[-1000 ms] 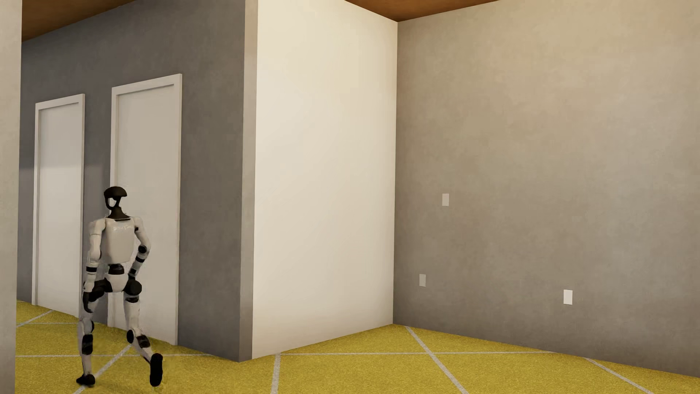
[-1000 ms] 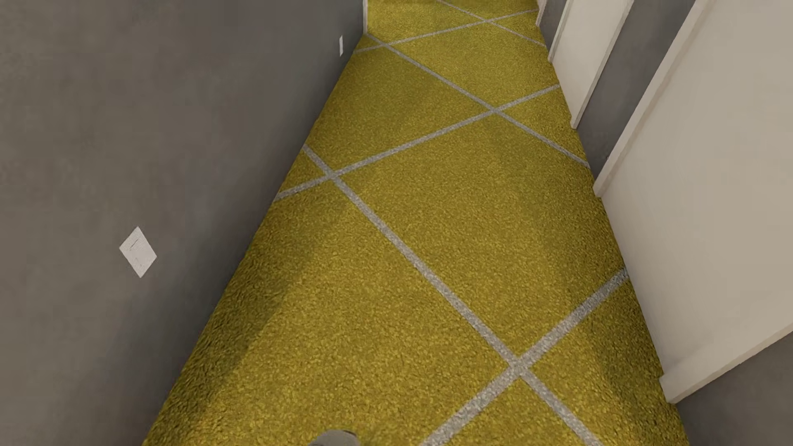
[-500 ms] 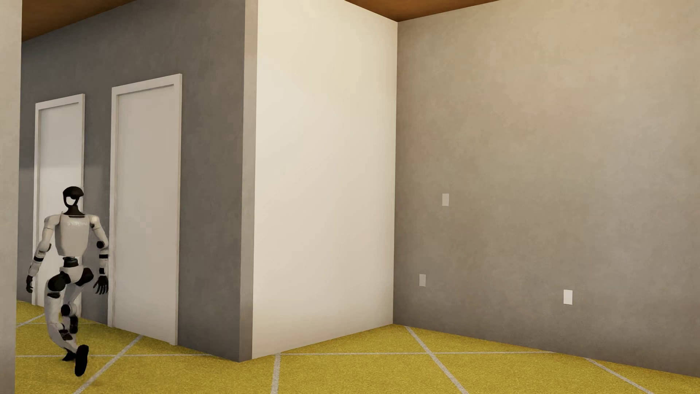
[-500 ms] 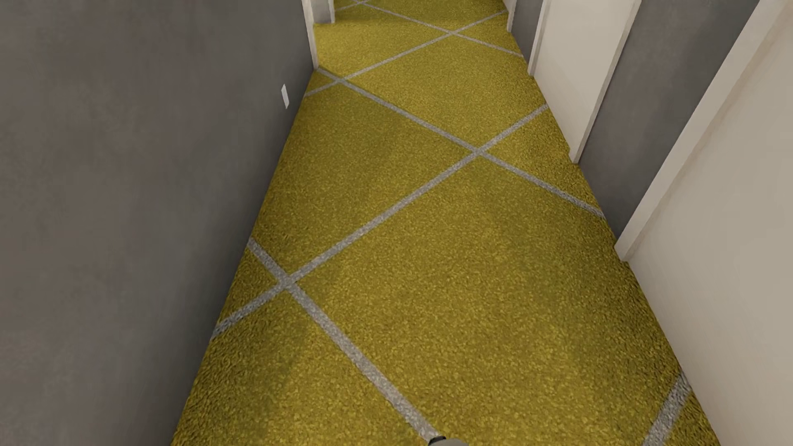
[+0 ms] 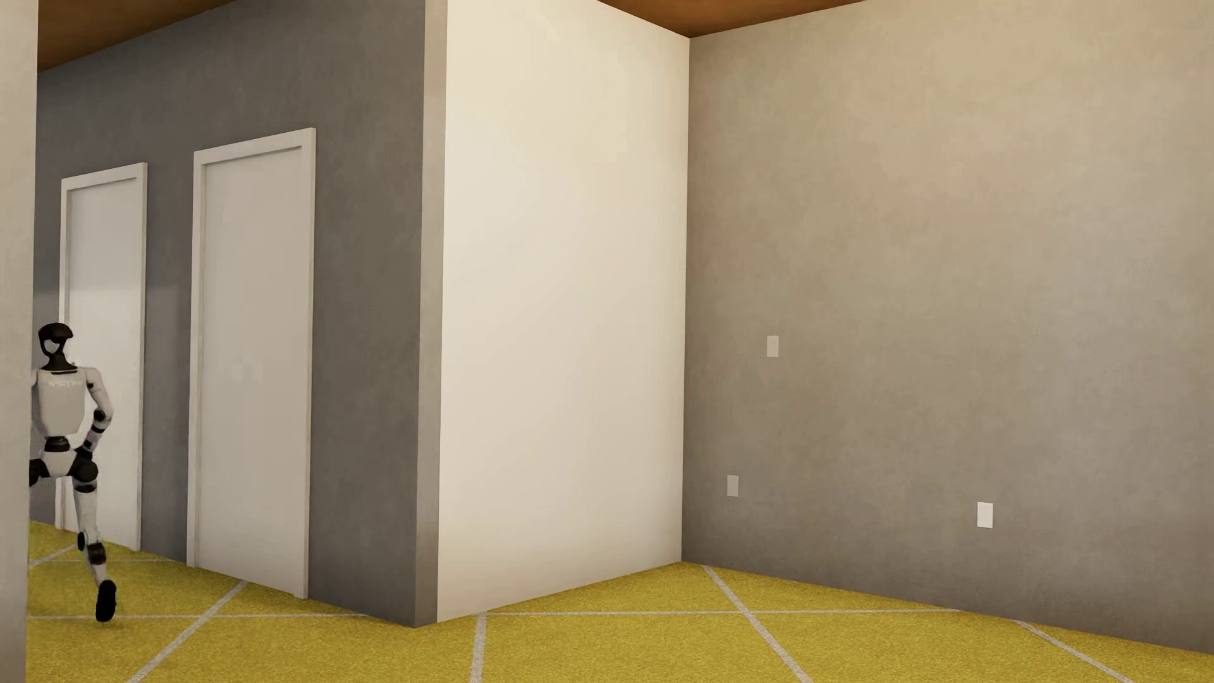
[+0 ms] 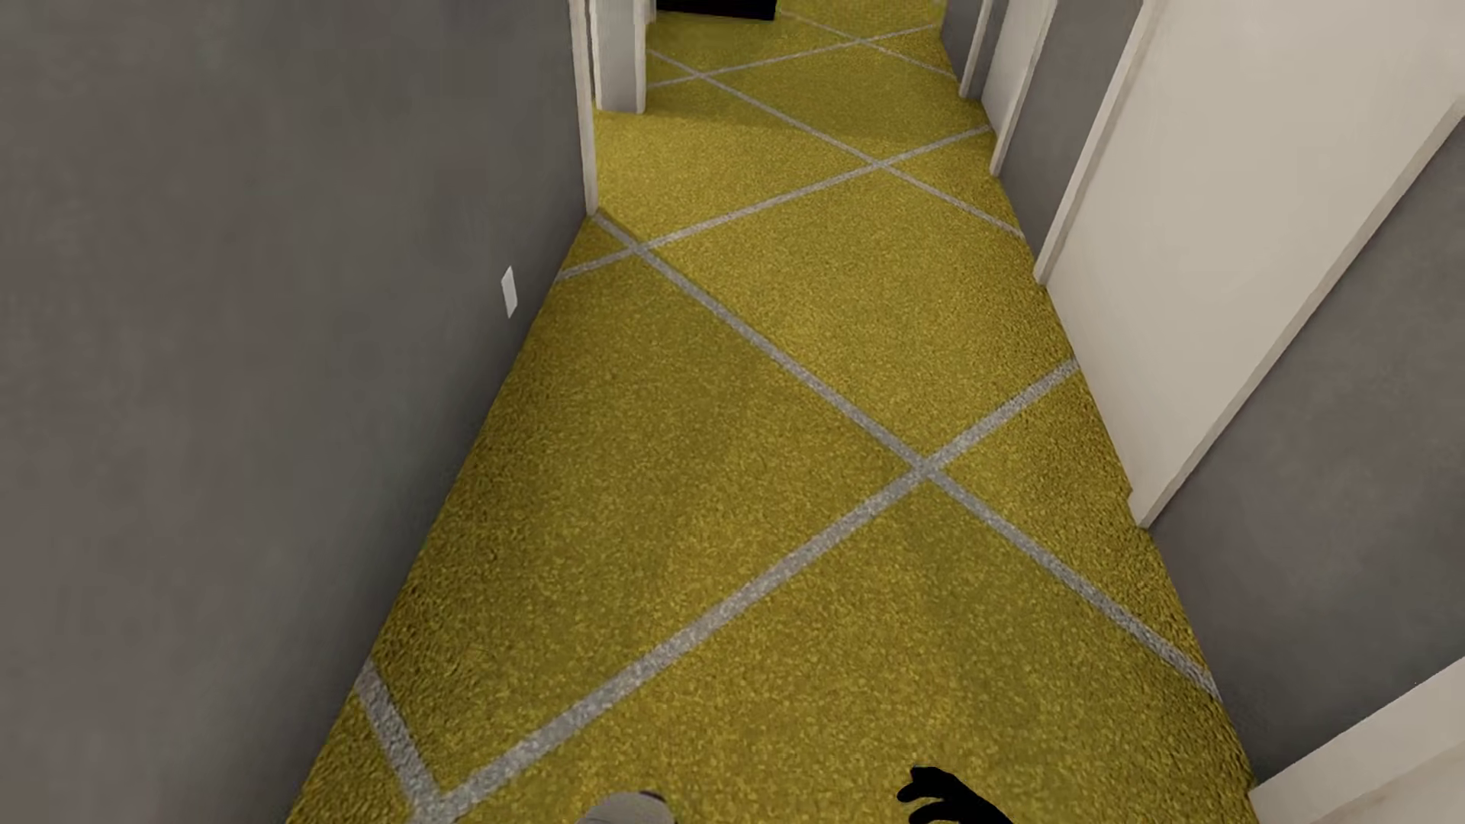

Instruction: Avoid the corner

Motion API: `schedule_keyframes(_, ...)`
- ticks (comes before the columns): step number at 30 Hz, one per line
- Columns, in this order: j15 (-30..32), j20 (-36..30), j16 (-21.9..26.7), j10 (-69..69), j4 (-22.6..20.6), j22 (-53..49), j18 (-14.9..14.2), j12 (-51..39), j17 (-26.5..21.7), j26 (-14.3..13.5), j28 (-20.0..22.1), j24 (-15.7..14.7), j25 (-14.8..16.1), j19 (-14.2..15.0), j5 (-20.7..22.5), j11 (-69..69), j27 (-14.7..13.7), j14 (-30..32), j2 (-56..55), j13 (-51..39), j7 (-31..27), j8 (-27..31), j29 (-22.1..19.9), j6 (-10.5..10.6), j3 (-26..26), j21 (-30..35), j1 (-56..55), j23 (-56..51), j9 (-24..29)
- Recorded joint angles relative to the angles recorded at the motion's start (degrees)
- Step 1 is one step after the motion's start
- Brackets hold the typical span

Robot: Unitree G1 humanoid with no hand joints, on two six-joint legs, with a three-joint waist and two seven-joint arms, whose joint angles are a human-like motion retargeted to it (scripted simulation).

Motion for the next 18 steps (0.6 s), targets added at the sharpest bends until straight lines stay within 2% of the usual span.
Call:
schedule_keyframes(1,7.46,-0.83,0.23,0.18,-0.27,0.9,0.0,-1.86,0.92,0.0,0.0,0.0,0.0,0.0,1.17,12.86,0.0,-1.99,-5.86,0.44,0.0,0.0,0.0,0.08,-1.26,3.38,3.64,3.74,0.4)
schedule_keyframes(2,8.67,4.37,0.09,-0.63,-2.9,-2.33,0.0,-1.99,0.89,0.0,0.0,0.0,0.0,0.0,-0.2,27.67,0.0,-3.89,-13.55,1.35,0.0,0.0,0.0,-0.93,-3.06,6.72,7.46,5.54,1.91)
schedule_keyframes(3,0.1,3.31,0.14,-2.76,-3.51,-4.81,0.0,-3.92,0.51,0.0,0.0,0.0,0.0,0.0,1.31,36.5,0.0,-4.34,-19.12,2.3,0.0,0.0,0.0,0.2,-6.98,9.12,11.44,4.96,3.01)
schedule_keyframes(4,-22.14,4.37,-0.13,-5.09,-2.88,-7.51,0.0,-6.0,-0.37,0.0,0.0,0.0,0.0,0.0,4.28,42.09,0.0,-4.03,-21.72,4.01,0.0,0.0,0.0,2.71,-11.48,12.85,15.71,4.56,4.4)
schedule_keyframes(5,-9.56,6.6,0.1,-7.59,-3.78,-11.64,0.0,-6.6,2.17,0.0,0.0,0.0,0.0,0.0,2.87,42.02,0.0,-4.5,-32.06,5.63,0.0,0.0,0.0,2.68,-14.53,9.92,19.59,10.94,4.62)
schedule_keyframes(6,0.16,8.37,0.16,-9.82,-3.59,-16.18,0.0,-7.46,2.34,0.0,0.0,0.0,0.0,0.0,3.3,37.18,0.0,-4.82,-38.61,7.81,0.0,0.0,0.0,3.86,-16.06,8.83,23.04,12.81,5.11)
schedule_keyframes(7,6.7,9.97,0.57,-11.67,-2.91,-21.16,0.0,-8.36,1.72,0.0,0.0,0.0,0.0,0.0,3.81,26.5,0.0,-4.39,-42.05,8.43,0.0,0.0,0.0,4.44,-18.44,13.58,26.15,14.12,5.47)
schedule_keyframes(8,11.6,11.97,0.63,-12.07,-1.99,-25.56,0.0,-9.36,1.26,0.0,0.0,0.0,0.0,0.0,4.18,16.13,0.0,-4.58,-48.21,9.17,0.0,0.0,0.0,5.51,-20.04,15.67,26.85,14.99,5.19)
schedule_keyframes(10,10.2,14.97,0.87,-12.42,-1.22,-32.48,0.0,-10.23,0.55,0.0,0.0,0.0,0.0,0.0,4.33,-6.58,0.0,-5.12,-50.5,11.53,0.0,0.0,0.0,5.59,-23.56,18.09,30.25,15.11,4.38)
schedule_keyframes(12,2.93,15.52,1.2,-12.27,0.71,-36.16,0.0,-10.44,0.04,0.0,0.0,0.0,0.0,0.0,4.35,-16.71,0.0,-6.4,-47.77,14.77,0.0,0.0,0.0,6.17,-25.04,19.83,35.89,14.13,4.23)
schedule_keyframes(13,4.03,15.57,1.25,-11.73,1.51,-36.29,0.0,-9.98,-0.11,0.0,0.0,0.0,0.0,0.0,3.23,-16.92,0.0,-6.93,-44.83,16.16,0.0,0.0,0.0,5.81,-26.51,20.82,39.3,13.75,4.43)
schedule_keyframes(14,2.53,15.62,1.15,-11.15,2.11,-36.09,0.0,-8.73,0.34,0.0,0.0,0.0,0.0,0.0,2.61,-13.55,0.0,-6.48,-43.68,17.07,0.0,0.0,0.0,5.16,-27.29,20.57,41.41,13.6,3.31)
schedule_keyframes(15,0.69,13.28,0.83,-9.51,3.4,-36.35,0.0,-8.42,0.68,0.0,0.0,0.0,0.0,0.0,5.08,-9.36,0.0,-4.75,-44.15,17.34,0.0,0.0,0.0,5.7,-27.12,20.97,41.45,13.35,2.3)
schedule_keyframes(16,-0.42,14.79,-0.53,-6.5,5.72,-31.59,0.0,-8.42,0.75,0.0,0.0,0.0,0.0,0.0,6.07,-6.17,0.0,-1.08,-44.16,15.05,0.0,0.0,0.0,6.85,-27.4,23.77,41.0,15.23,2.3)
schedule_keyframes(18,-1.64,10.72,-2.93,-2.41,8.0,-21.16,0.0,-9.58,0.21,0.0,0.0,0.0,0.0,0.0,4.73,-8.32,0.0,8.46,-39.59,11.63,0.0,0.0,0.0,7.1,-26.95,20.5,40.32,15.08,1.86)
